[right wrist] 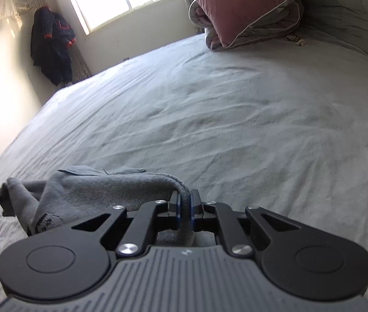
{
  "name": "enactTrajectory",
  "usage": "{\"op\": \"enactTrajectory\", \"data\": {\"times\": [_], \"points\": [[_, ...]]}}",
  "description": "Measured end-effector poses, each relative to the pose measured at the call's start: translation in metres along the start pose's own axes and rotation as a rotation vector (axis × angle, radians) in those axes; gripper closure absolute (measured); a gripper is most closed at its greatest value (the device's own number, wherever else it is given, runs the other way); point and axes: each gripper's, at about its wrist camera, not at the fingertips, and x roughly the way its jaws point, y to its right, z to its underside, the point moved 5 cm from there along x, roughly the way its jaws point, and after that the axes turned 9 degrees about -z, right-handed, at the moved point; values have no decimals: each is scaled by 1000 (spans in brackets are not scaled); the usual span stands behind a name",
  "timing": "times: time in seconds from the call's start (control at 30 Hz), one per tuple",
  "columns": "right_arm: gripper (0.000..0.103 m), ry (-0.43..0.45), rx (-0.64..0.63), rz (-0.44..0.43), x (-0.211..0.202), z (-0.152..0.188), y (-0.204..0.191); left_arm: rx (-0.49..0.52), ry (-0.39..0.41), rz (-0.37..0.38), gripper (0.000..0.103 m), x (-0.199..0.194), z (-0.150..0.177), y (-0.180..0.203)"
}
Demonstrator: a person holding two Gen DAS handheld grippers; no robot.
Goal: Fold clothes
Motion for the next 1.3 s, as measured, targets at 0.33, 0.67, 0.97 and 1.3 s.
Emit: {"op": "enactTrajectory", "data": {"times": [0.33, 0.67, 0.97, 1.3], "points": [[97, -71, 1, -52, -18, 13, 1, 37, -134, 88, 93, -12, 23, -39], [97, -144, -44, -183, -53, 39, -20, 193, -201, 213, 93, -38, 55, -74], [86, -140, -115, -140, -57, 41, -37, 271, -324, 321, 74, -40, 88, -87], [52, -152, -227, -190, -38, 19, -123, 106, -249, 495, 48, -29, 67, -87]]}}
